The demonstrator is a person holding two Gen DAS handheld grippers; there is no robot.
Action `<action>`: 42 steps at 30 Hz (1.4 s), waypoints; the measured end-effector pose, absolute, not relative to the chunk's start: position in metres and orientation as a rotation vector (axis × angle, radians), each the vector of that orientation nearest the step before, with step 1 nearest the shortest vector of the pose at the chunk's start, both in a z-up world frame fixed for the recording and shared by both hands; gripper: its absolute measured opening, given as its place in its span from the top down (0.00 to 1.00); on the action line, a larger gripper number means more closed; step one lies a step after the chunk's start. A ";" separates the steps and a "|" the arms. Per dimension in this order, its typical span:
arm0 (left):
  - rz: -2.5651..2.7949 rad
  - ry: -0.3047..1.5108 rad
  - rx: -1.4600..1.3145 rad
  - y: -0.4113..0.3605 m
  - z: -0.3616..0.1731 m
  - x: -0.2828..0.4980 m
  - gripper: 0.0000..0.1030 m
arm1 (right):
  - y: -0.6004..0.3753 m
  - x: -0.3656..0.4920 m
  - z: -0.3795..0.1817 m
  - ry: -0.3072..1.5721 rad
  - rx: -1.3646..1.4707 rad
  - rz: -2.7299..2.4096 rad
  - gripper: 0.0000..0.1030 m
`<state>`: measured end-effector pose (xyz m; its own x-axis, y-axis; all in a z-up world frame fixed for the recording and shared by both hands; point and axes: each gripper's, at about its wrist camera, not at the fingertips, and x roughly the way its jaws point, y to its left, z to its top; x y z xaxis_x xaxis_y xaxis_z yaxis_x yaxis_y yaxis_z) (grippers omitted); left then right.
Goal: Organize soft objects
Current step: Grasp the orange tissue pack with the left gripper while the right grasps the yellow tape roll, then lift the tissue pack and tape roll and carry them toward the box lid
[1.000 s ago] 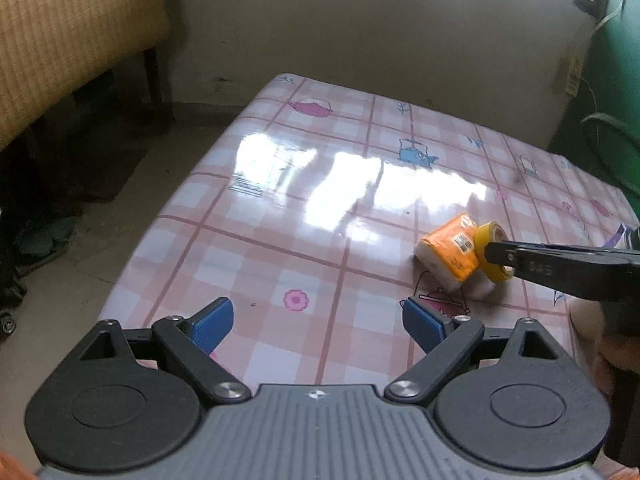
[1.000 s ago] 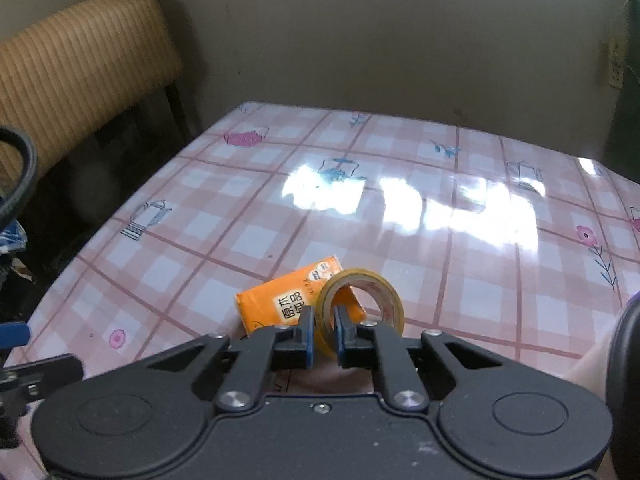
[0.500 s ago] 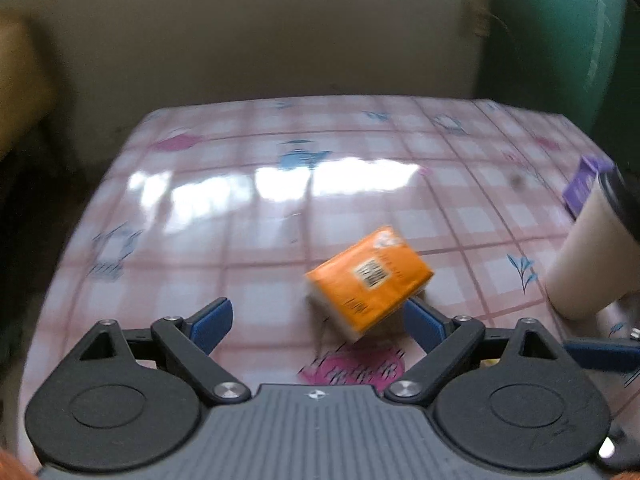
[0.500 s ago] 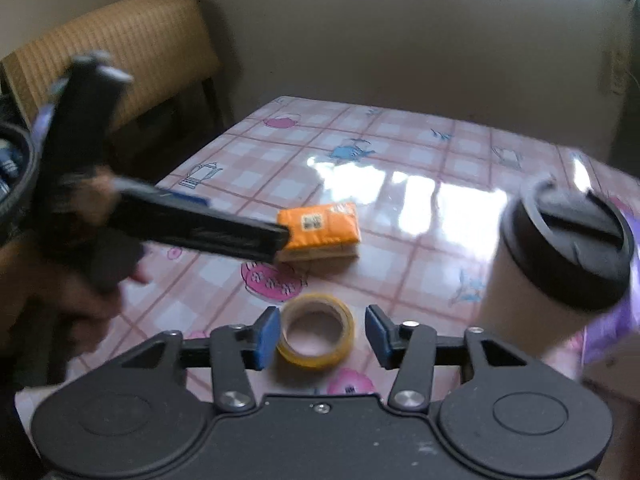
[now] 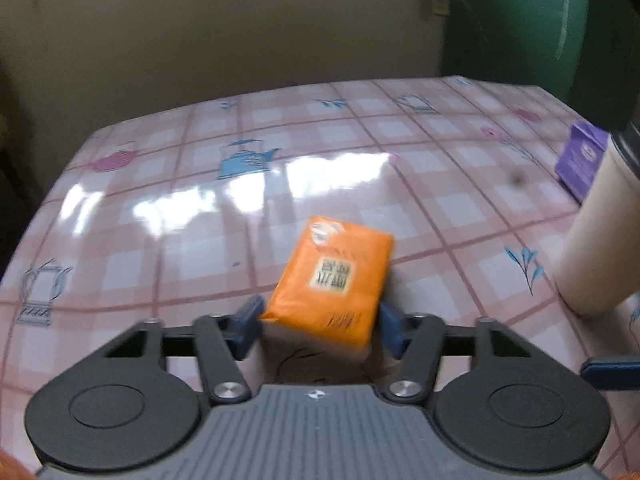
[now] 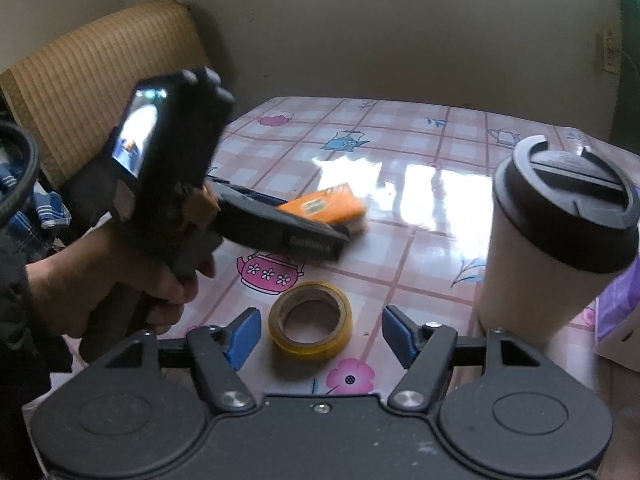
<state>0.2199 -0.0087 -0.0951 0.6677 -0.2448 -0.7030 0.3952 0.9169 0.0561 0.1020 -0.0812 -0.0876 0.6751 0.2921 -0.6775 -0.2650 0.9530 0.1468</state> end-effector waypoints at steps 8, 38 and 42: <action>-0.198 0.786 0.095 0.035 -0.077 0.185 0.47 | -0.068 0.121 -0.100 0.803 0.029 0.335 0.16; -0.016 0.732 0.043 0.043 -0.035 0.141 0.50 | -0.061 0.124 -0.057 0.691 0.022 0.265 0.31; 0.001 0.707 0.003 0.045 -0.004 0.136 0.50 | -0.064 0.124 -0.025 0.645 0.028 0.259 0.31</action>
<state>0.1363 0.0448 -0.0043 0.7602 0.0018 -0.6497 0.0003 1.0000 0.0031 0.1240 -0.0638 -0.0248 0.7680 0.2467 -0.5910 -0.2296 0.9675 0.1056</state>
